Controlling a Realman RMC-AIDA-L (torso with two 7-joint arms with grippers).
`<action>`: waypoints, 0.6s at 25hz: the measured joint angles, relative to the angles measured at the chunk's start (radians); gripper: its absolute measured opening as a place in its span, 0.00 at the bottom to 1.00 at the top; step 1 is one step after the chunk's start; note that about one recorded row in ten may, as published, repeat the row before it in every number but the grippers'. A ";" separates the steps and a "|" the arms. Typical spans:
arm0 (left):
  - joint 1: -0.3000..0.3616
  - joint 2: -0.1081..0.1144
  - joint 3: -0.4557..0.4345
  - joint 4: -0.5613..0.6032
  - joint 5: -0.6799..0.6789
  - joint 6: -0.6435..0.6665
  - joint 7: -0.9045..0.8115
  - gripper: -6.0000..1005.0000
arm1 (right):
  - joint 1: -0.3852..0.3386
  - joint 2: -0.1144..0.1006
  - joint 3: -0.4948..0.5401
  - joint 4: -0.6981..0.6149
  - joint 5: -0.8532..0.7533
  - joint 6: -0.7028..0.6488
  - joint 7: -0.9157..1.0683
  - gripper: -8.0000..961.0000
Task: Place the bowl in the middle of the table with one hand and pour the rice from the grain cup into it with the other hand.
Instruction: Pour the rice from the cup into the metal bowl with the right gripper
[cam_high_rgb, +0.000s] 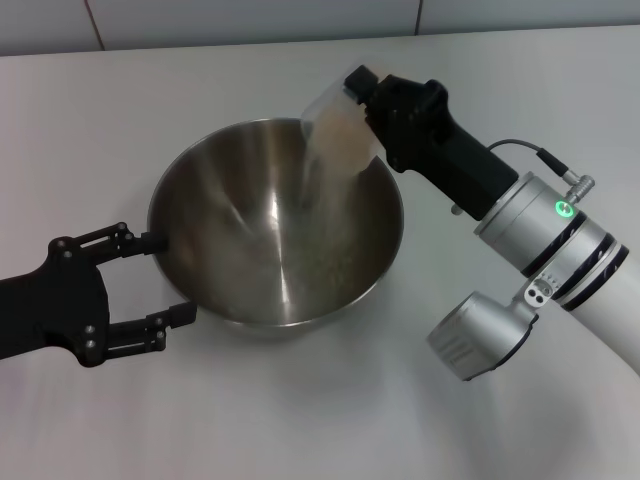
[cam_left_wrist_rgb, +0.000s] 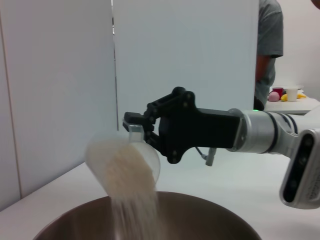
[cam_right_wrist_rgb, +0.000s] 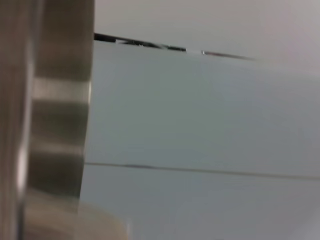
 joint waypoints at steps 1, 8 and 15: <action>-0.001 0.000 0.000 0.000 0.001 -0.003 -0.003 0.80 | 0.000 0.000 0.000 0.001 -0.009 0.000 -0.008 0.07; -0.004 0.000 -0.001 0.003 0.004 -0.032 -0.002 0.80 | 0.001 -0.001 -0.001 0.009 -0.034 -0.002 -0.051 0.08; -0.004 0.000 -0.001 0.004 0.006 -0.041 0.005 0.80 | -0.006 -0.001 -0.001 0.011 -0.082 -0.003 -0.087 0.09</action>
